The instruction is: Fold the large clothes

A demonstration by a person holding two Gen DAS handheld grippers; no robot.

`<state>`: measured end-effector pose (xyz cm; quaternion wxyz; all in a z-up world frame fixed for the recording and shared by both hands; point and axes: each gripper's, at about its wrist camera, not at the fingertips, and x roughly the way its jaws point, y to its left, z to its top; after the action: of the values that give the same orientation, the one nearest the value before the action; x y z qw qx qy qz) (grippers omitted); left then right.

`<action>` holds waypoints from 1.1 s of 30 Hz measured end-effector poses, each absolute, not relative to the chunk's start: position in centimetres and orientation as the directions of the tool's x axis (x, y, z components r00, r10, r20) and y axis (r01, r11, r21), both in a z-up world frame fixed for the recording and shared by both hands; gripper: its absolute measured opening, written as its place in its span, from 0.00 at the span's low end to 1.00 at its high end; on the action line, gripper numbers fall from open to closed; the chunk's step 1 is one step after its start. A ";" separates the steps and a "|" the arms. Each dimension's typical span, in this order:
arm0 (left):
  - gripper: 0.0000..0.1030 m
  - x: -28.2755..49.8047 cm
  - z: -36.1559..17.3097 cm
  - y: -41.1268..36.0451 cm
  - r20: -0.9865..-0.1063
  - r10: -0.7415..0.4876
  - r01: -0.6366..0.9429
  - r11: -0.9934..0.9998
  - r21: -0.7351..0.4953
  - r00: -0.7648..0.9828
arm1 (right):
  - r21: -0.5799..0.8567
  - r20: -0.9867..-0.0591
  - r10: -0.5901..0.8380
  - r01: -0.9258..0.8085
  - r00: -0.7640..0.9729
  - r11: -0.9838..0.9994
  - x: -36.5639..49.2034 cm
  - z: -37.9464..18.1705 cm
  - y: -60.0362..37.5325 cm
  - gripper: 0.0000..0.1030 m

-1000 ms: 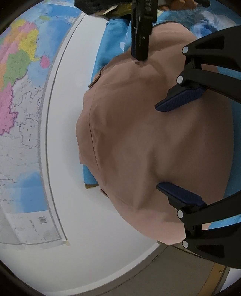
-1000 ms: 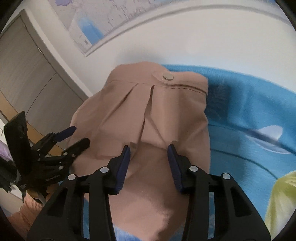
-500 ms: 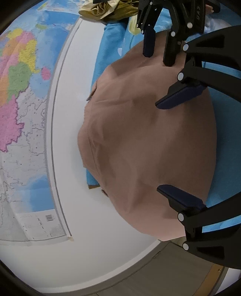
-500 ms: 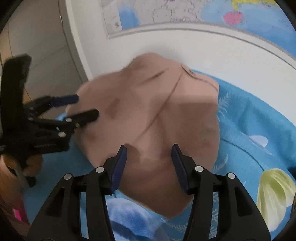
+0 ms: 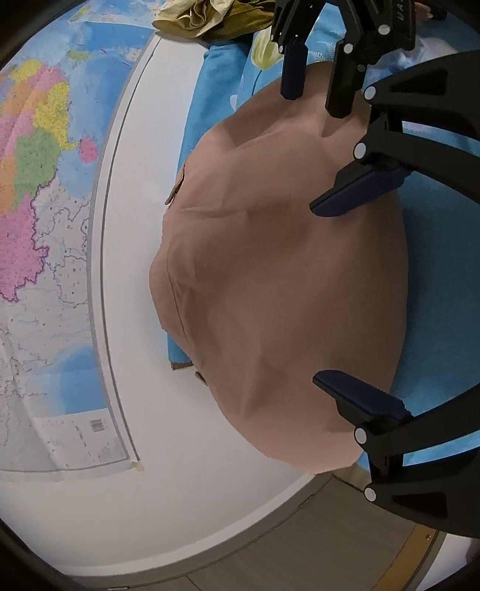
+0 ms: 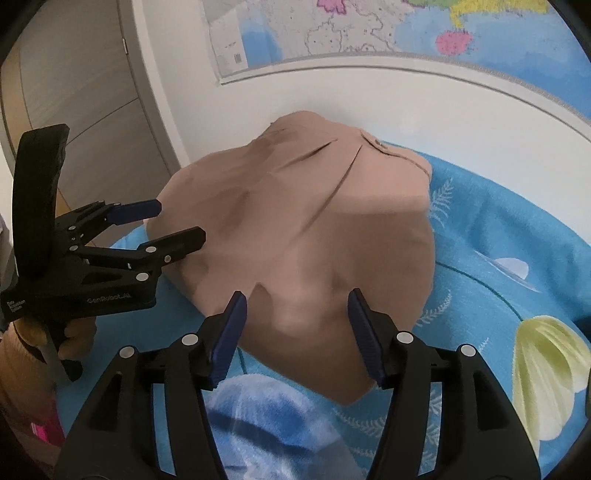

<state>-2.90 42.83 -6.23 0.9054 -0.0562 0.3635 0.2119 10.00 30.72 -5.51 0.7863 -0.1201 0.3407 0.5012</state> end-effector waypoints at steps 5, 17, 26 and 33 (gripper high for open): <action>0.87 -3.4 -5.7 42.2 -0.670 0.354 -0.439 0.897 0.047 0.653 | 0.149 -0.650 0.710 -0.871 0.270 0.468 9.3 -5.2 30.4 0.59; 0.93 -4.9 -4.6 40.9 -0.655 0.375 -0.469 0.882 0.036 0.656 | 0.141 -0.632 0.721 -0.873 0.284 0.467 8.0 -4.7 29.7 0.72; 0.93 -6.0 -4.5 39.8 -0.658 0.375 -0.483 0.875 0.021 0.652 | 0.148 -0.621 0.729 -0.870 0.288 0.470 7.4 -4.4 28.9 0.75; 0.93 -6.7 -3.8 39.2 -0.648 0.404 -0.504 0.863 0.036 0.646 | 0.159 -0.615 0.731 -0.862 0.295 0.482 7.3 -4.3 28.3 0.76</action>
<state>-6.70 39.16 -3.77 0.9041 -0.0739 0.3379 0.2510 7.34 28.32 -4.28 0.7984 -0.1015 0.3216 0.4989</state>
